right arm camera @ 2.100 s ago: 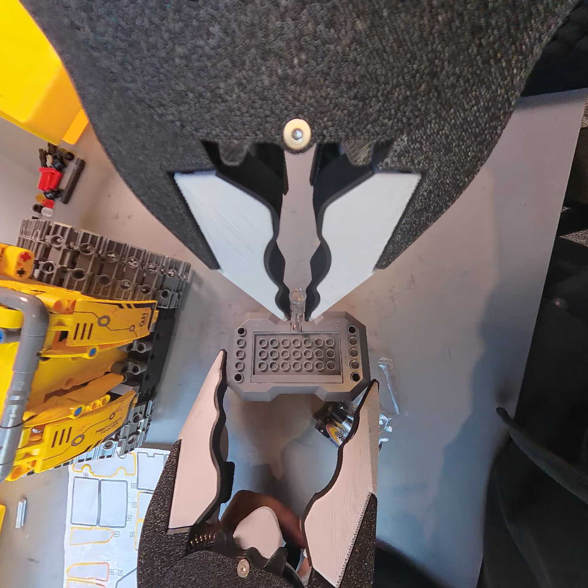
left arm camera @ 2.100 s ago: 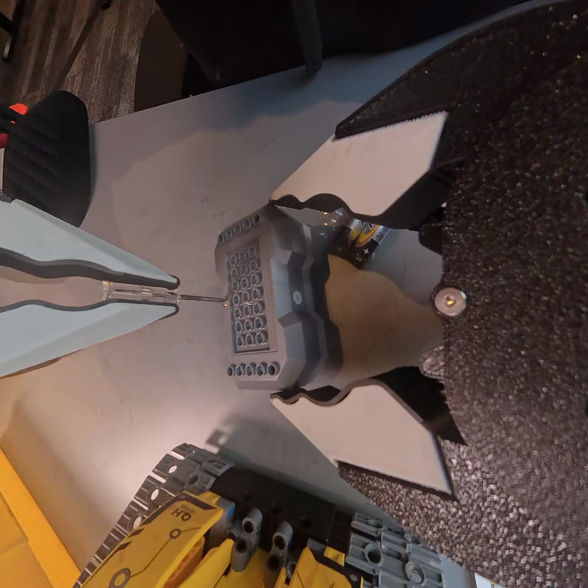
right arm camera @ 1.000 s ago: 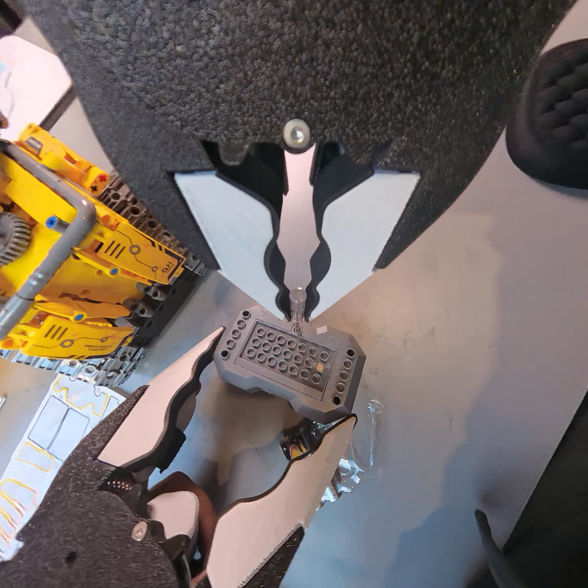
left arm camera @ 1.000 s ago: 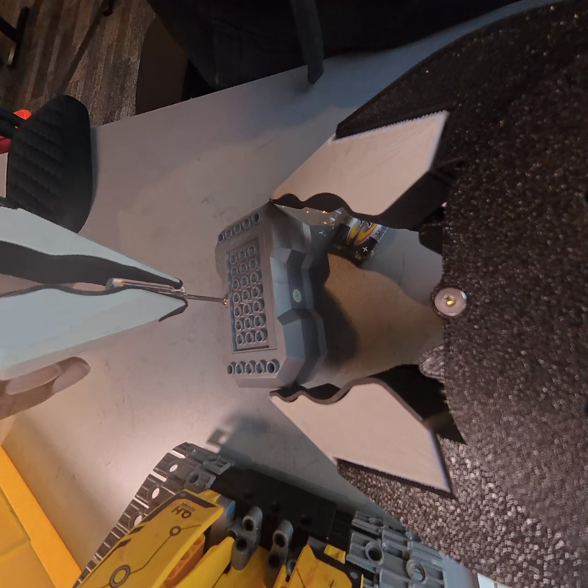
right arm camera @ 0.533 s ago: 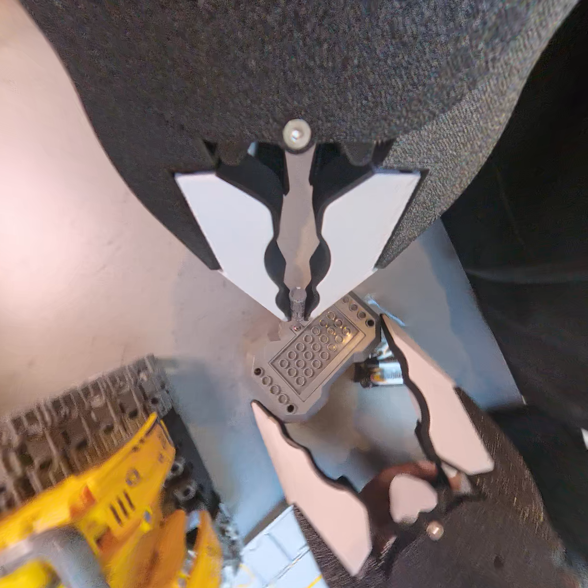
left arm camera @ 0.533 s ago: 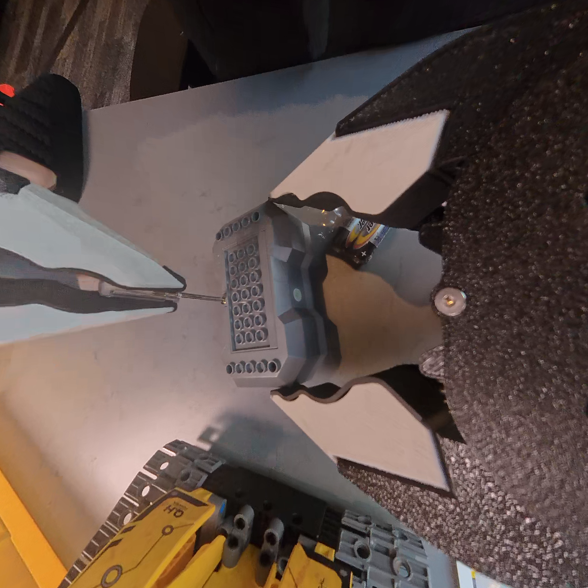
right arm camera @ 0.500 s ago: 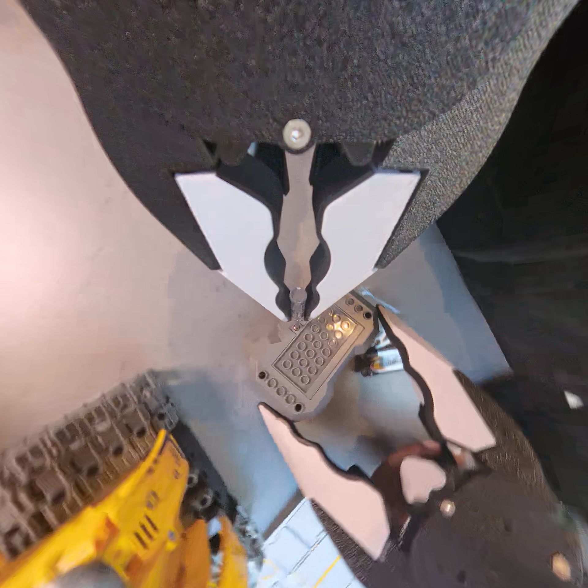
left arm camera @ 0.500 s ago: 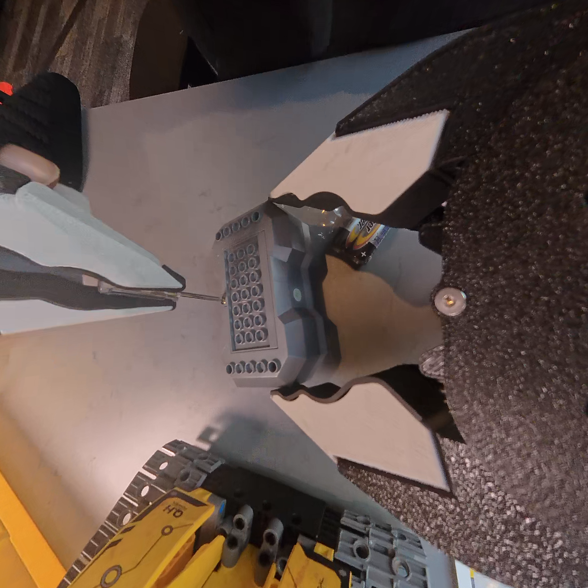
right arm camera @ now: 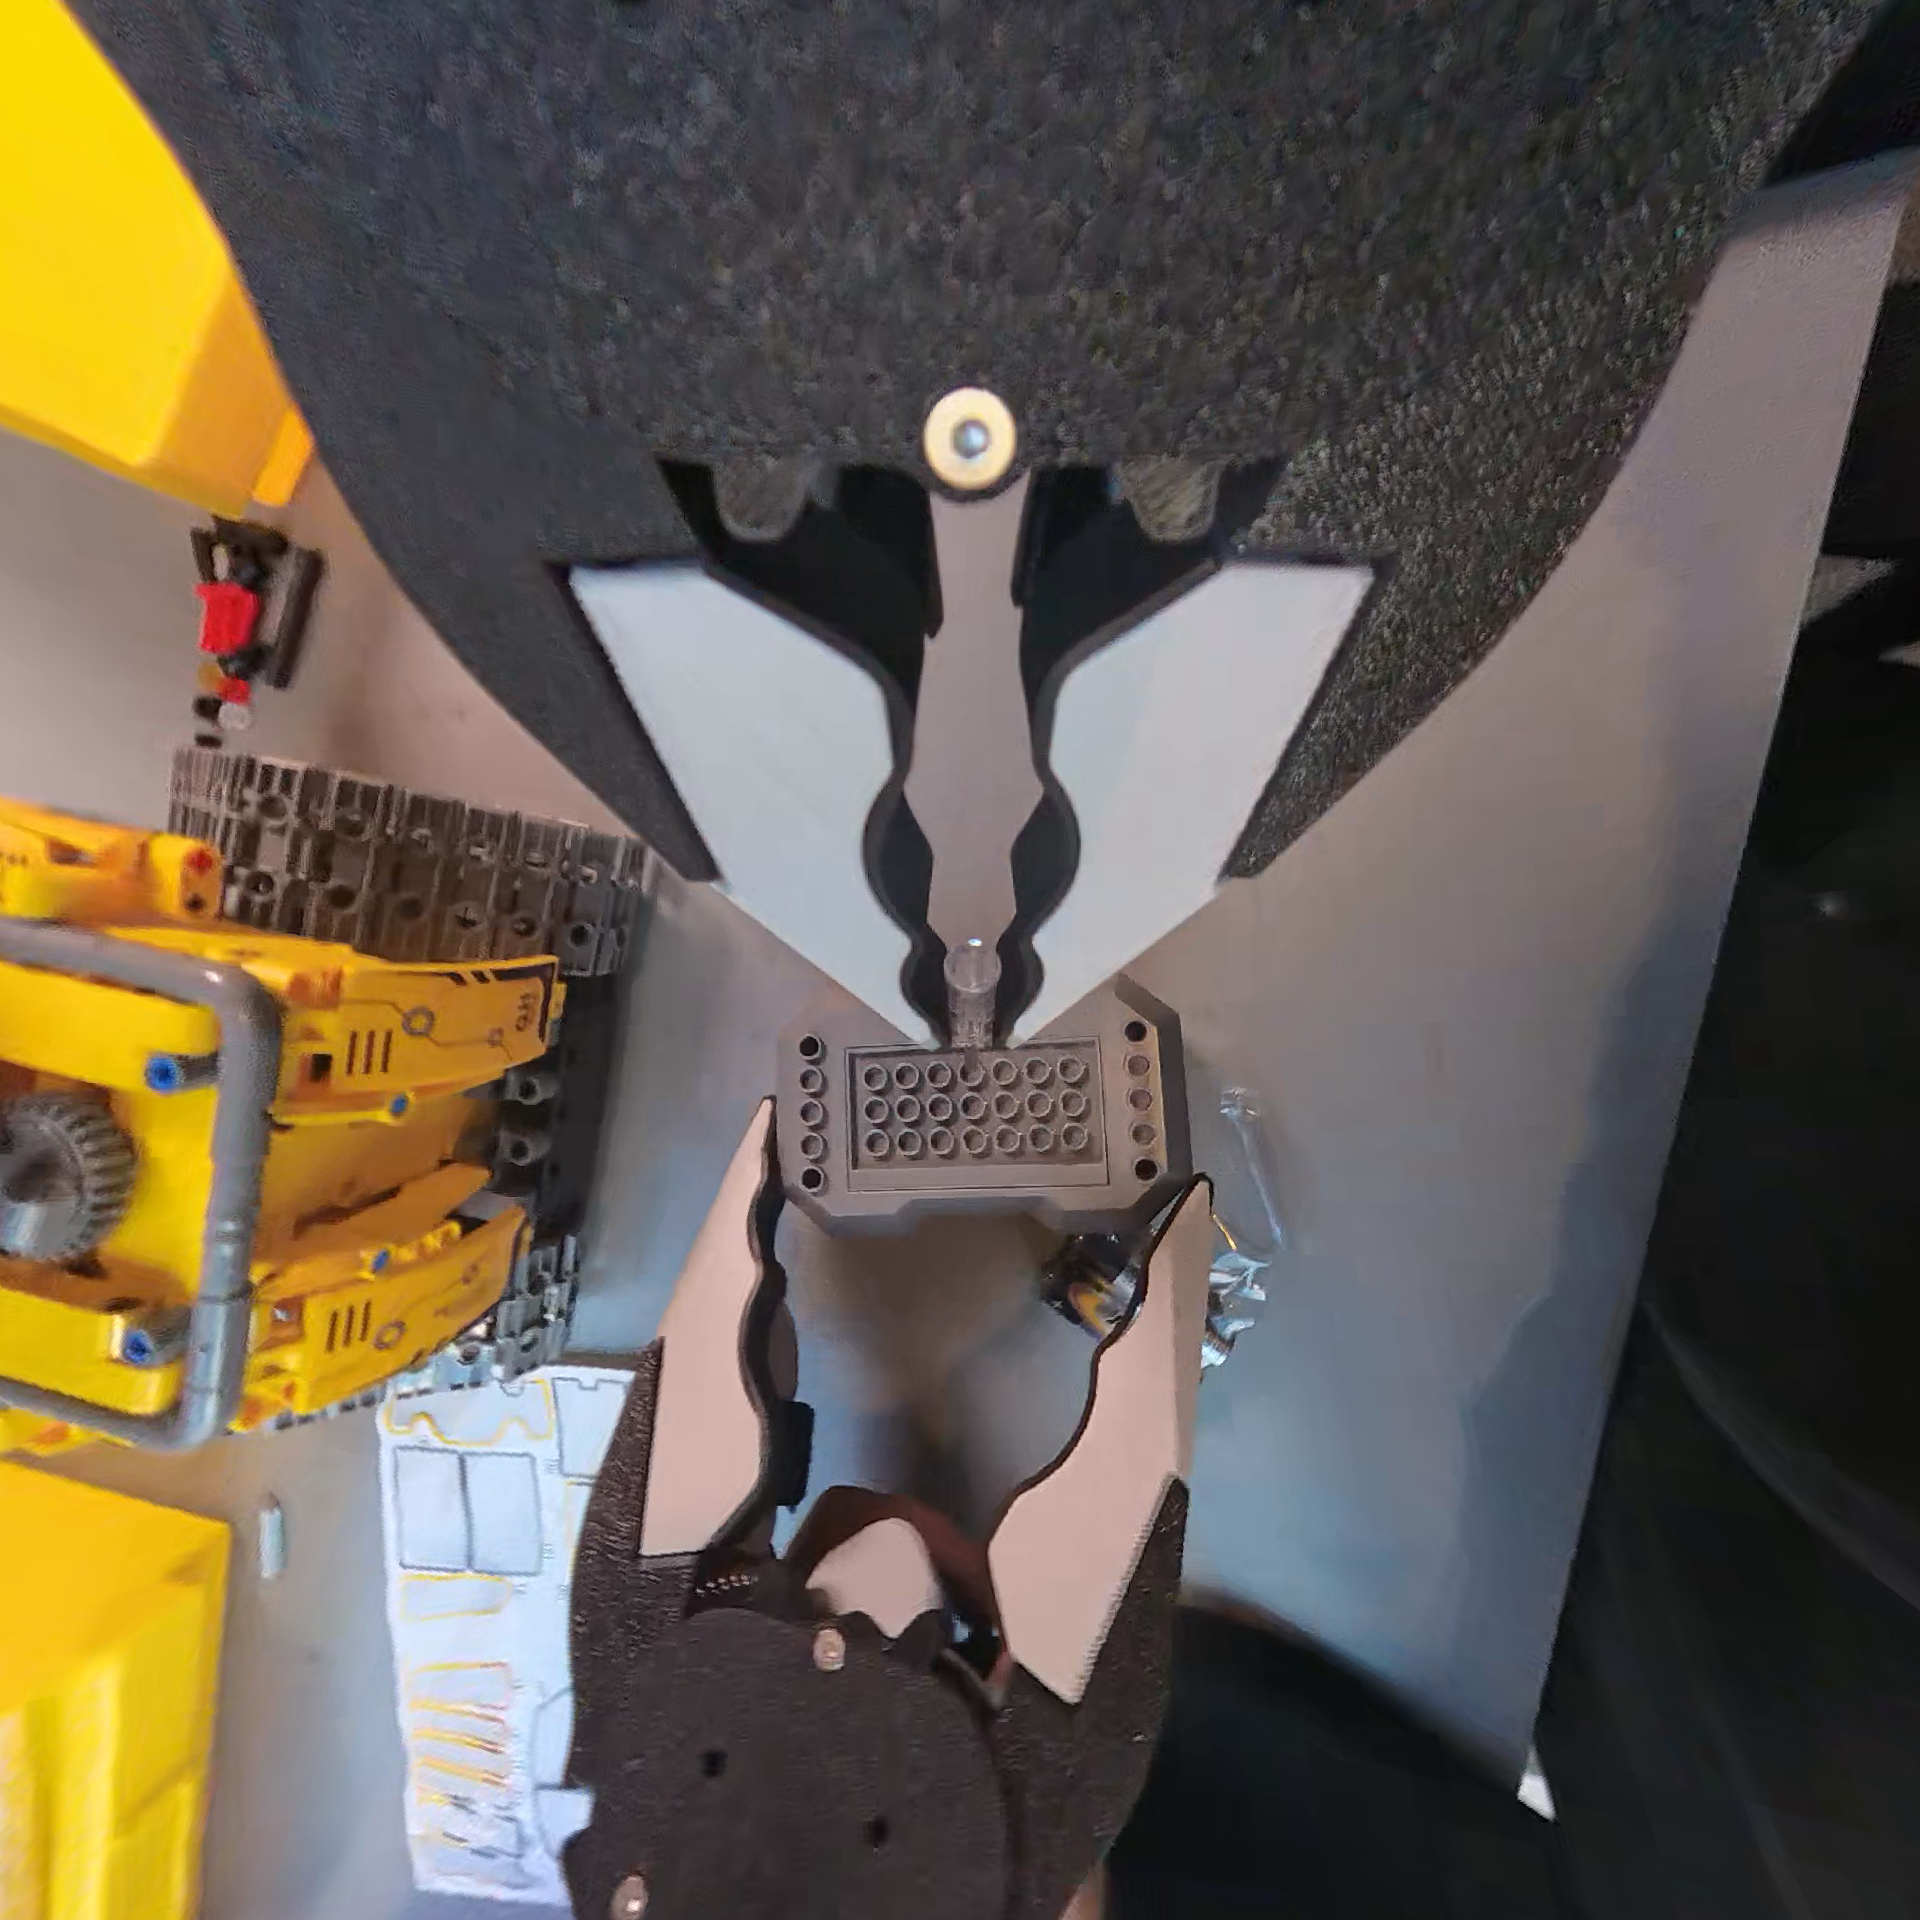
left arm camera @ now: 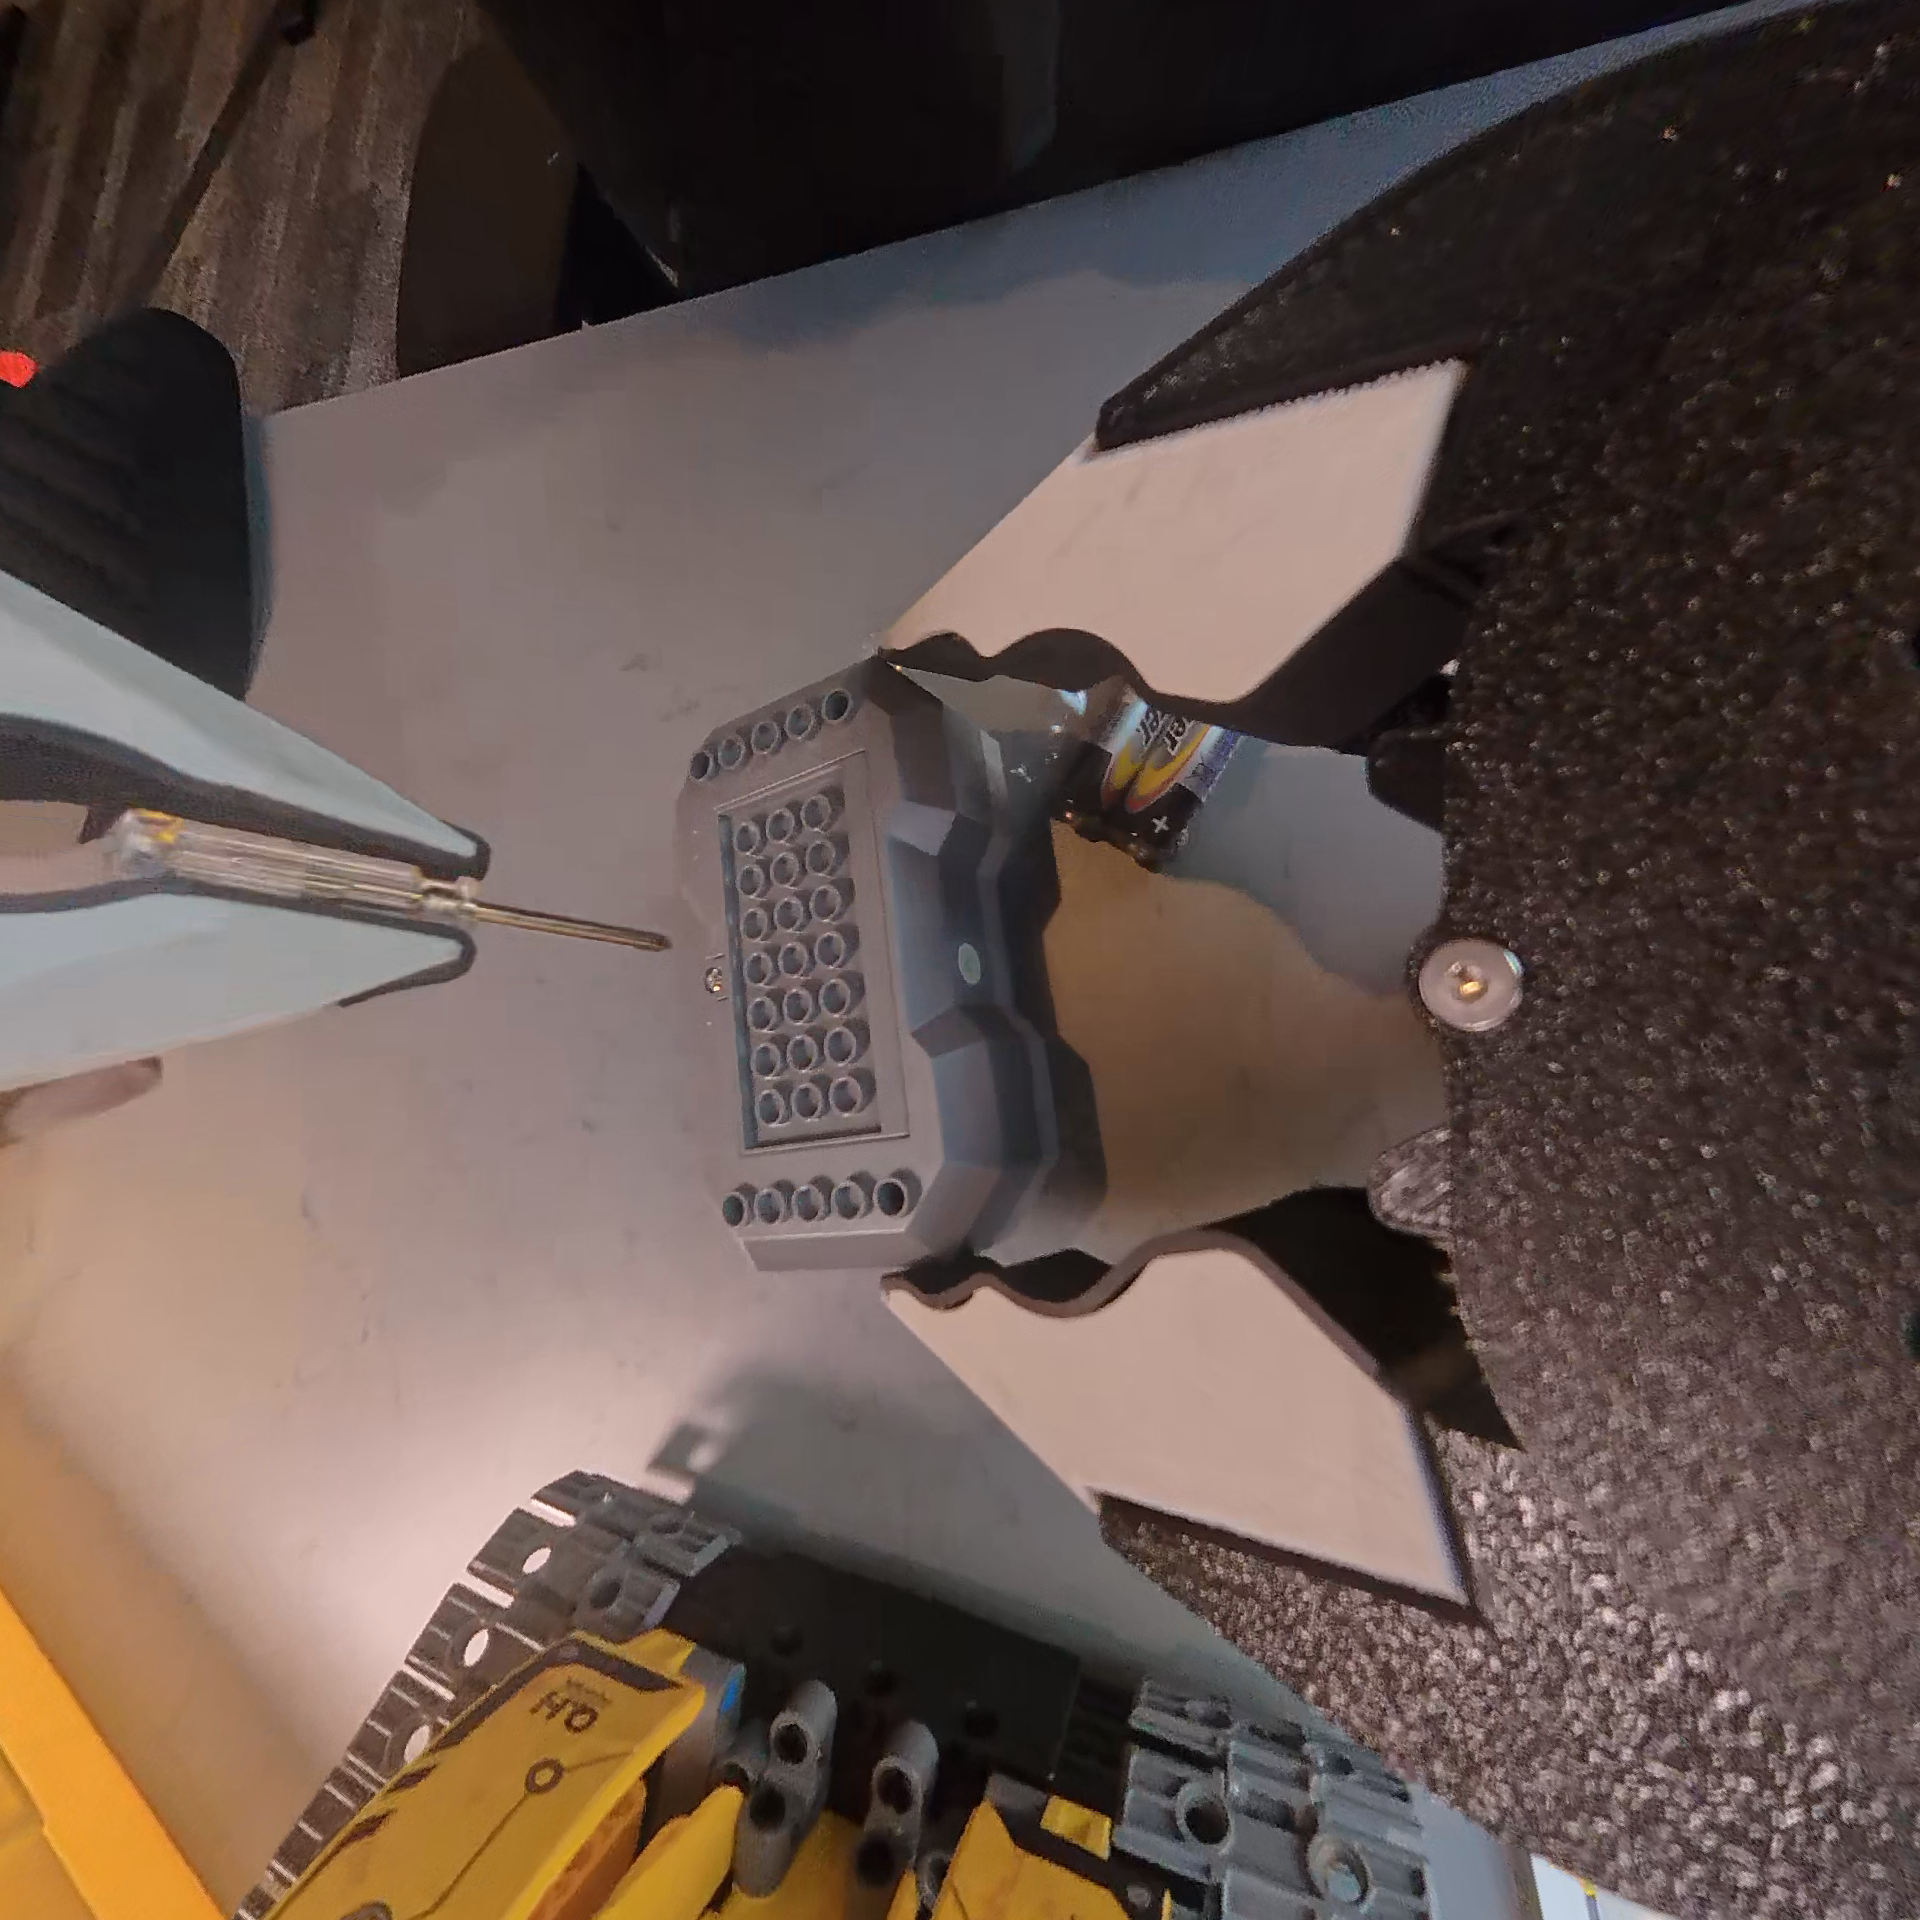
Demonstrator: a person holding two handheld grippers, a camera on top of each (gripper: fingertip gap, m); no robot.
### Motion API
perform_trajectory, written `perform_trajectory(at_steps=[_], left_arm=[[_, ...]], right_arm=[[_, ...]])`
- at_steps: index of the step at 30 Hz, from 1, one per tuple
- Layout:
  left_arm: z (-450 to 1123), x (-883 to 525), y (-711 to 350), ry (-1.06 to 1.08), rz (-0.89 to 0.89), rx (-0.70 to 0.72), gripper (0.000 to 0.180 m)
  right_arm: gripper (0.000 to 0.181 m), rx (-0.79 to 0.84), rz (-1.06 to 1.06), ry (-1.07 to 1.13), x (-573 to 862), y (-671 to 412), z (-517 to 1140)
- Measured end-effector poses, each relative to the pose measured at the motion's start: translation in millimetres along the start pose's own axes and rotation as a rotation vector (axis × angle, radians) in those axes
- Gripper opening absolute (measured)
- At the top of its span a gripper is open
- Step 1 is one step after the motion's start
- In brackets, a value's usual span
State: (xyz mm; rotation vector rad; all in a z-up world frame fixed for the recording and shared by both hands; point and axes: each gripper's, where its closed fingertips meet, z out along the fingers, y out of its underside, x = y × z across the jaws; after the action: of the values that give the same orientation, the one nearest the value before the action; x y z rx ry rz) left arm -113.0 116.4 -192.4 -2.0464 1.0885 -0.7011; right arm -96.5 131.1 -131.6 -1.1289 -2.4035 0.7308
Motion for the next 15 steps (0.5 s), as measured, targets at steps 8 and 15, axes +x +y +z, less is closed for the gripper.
perform_trajectory(at_steps=[8, 15], left_arm=[[-3, 1, -2, 0.037, 0.003, 0.028, 0.105], [-3, 0, -2, 0.04, 0.001, 0.033, 0.104]], right_arm=[[0.007, -0.089, -0.165, -0.144, -1, 9, 13], [0.007, -0.094, -0.167, -0.164, 3, 14, 11]])
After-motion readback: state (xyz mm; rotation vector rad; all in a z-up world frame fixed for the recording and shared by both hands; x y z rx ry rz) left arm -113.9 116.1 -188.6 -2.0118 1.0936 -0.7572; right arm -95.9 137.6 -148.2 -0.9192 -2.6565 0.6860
